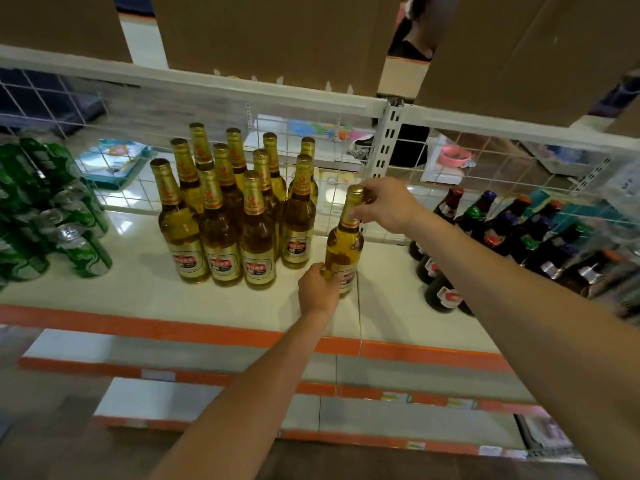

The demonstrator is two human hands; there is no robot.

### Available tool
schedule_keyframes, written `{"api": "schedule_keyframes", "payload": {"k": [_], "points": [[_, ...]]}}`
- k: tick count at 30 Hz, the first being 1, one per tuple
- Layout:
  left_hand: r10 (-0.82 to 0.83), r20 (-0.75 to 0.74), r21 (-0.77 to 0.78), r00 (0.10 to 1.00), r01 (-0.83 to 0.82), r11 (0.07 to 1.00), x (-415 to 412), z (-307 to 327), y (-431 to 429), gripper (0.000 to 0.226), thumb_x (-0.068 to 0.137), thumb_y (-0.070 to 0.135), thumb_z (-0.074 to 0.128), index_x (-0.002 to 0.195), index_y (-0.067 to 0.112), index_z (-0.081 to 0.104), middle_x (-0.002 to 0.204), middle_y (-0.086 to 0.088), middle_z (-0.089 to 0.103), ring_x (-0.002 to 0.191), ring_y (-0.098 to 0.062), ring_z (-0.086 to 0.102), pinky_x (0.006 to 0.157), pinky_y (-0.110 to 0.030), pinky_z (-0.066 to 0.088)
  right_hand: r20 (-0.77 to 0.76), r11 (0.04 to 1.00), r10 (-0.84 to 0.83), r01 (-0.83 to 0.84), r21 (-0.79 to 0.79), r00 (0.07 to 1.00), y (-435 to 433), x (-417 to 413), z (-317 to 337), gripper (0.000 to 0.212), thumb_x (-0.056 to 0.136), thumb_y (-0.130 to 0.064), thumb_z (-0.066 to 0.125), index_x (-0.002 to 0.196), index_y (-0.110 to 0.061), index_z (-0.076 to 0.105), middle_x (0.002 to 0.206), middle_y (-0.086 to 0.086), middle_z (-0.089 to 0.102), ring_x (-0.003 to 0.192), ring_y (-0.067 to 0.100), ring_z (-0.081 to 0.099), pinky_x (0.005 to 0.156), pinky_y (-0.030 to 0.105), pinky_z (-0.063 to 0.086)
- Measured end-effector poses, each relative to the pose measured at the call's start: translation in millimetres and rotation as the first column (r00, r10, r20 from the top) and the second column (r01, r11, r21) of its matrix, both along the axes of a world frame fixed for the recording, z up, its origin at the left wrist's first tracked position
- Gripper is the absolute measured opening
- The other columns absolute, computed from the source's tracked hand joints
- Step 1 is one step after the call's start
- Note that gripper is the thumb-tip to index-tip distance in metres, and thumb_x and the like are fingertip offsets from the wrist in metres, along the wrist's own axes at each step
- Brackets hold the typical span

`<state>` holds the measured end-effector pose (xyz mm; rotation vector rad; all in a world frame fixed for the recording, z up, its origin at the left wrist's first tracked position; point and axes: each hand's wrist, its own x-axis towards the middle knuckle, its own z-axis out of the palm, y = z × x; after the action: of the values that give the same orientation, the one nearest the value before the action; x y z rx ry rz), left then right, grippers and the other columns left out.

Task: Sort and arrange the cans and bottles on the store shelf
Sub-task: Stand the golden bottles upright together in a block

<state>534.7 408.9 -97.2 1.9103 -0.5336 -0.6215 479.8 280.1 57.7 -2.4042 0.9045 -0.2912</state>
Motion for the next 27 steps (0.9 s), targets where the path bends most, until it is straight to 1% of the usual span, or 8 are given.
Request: {"api": "schedule_keyframes", "payload": {"k": [3, 6, 9, 12, 15, 18, 23, 27], "points": [[0.053, -0.025, -0.024, 0.998, -0.054, 0.998, 0, -1, 9, 0.035, 0.094, 0.026, 0.064, 0.120, 0.003, 0.065, 0.119, -0.013, 0.068, 0.111, -0.027, 0.063, 0.082, -0.025, 0.041, 0.019, 0.999, 0.014, -0.013, -0.051, 1.000, 12, 11, 0, 0.030, 0.078, -0.024, 0.082, 0.100, -0.007, 0.071, 0.096, 0.008, 0.070, 0.089, 0.024, 0.063, 0.080, 0.038, 0.052], [0.124, -0.039, -0.047, 0.992, -0.125, 0.991, 6, -5, 19, 0.036, 0.095, 0.028, 0.062, 0.120, 0.002, 0.066, 0.119, -0.013, 0.069, 0.112, -0.028, 0.063, 0.086, -0.028, 0.044, 0.042, 0.996, 0.021, -0.018, -0.087, 0.999, 24, 24, -2, 0.026, 0.078, -0.028, 0.081, 0.090, -0.008, 0.069, 0.089, 0.007, 0.067, 0.083, 0.023, 0.060, 0.069, 0.033, 0.044], [0.195, -0.085, -0.092, 0.977, -0.202, 0.975, 17, -3, 29, 0.032, 0.096, 0.025, 0.062, 0.116, 0.001, 0.067, 0.118, -0.013, 0.070, 0.111, -0.028, 0.064, 0.085, -0.025, 0.042, 0.045, 0.993, 0.023, -0.018, -0.116, 0.999, 36, 41, 1, 0.021, 0.079, -0.030, 0.080, 0.079, -0.017, 0.063, 0.080, 0.000, 0.061, 0.073, 0.016, 0.054, 0.061, 0.030, 0.038], [0.234, -0.091, -0.119, 0.968, -0.244, 0.962, 31, -2, 39, 0.026, 0.095, 0.021, 0.063, 0.111, 0.002, 0.069, 0.115, -0.012, 0.070, 0.110, -0.028, 0.063, 0.082, -0.023, 0.040, 0.065, 0.995, 0.007, -0.001, -0.095, 0.998, 46, 58, 3, 0.027, 0.080, -0.029, 0.079, 0.068, -0.024, 0.055, 0.071, -0.007, 0.053, 0.064, 0.007, 0.047, 0.055, 0.024, 0.033], [0.244, -0.112, -0.141, 0.963, -0.258, 0.956, 45, -3, 45, 0.025, 0.095, 0.018, 0.063, 0.114, 0.003, 0.068, 0.119, -0.012, 0.068, 0.113, -0.027, 0.061, 0.088, -0.024, 0.039, 0.082, 0.997, -0.017, 0.023, -0.074, 0.996, 53, 76, -3, 0.019, 0.080, -0.029, 0.080, 0.084, -0.015, 0.068, 0.081, -0.002, 0.065, 0.073, 0.014, 0.059, 0.064, 0.029, 0.046], [0.238, -0.130, -0.142, 0.962, -0.256, 0.956, 55, -5, 45, 0.024, 0.094, 0.018, 0.065, 0.113, 0.004, 0.068, 0.119, -0.011, 0.068, 0.114, -0.027, 0.061, 0.092, -0.026, 0.041, 0.084, 0.995, -0.043, 0.050, -0.087, 0.996, 58, 89, -8, 0.028, 0.079, -0.031, 0.080, 0.099, -0.013, 0.072, 0.093, 0.003, 0.070, 0.084, 0.021, 0.064, 0.076, 0.036, 0.052], [0.240, -0.121, -0.149, 0.963, -0.257, 0.955, 63, -9, 41, 0.022, 0.092, 0.019, 0.067, 0.109, 0.006, 0.070, 0.113, -0.009, 0.071, 0.109, -0.026, 0.064, 0.095, -0.034, 0.048, 0.100, 0.992, -0.104, 0.110, -0.057, 0.990, 55, 96, -11, 0.030, 0.079, -0.033, 0.080, 0.101, -0.015, 0.072, 0.094, 0.001, 0.069, 0.086, 0.019, 0.063, 0.072, 0.029, 0.045], [0.262, -0.094, -0.140, 0.960, -0.273, 0.952, 62, -12, 41, 0.019, 0.091, 0.021, 0.067, 0.103, 0.007, 0.071, 0.108, -0.008, 0.072, 0.104, -0.025, 0.065, 0.087, -0.031, 0.048, 0.064, 0.990, -0.127, 0.130, -0.051, 0.990, 58, 95, -9, 0.033, 0.082, -0.035, 0.078, 0.105, -0.014, 0.068, 0.093, -0.003, 0.062, 0.084, 0.015, 0.056, 0.070, 0.027, 0.038]]}}
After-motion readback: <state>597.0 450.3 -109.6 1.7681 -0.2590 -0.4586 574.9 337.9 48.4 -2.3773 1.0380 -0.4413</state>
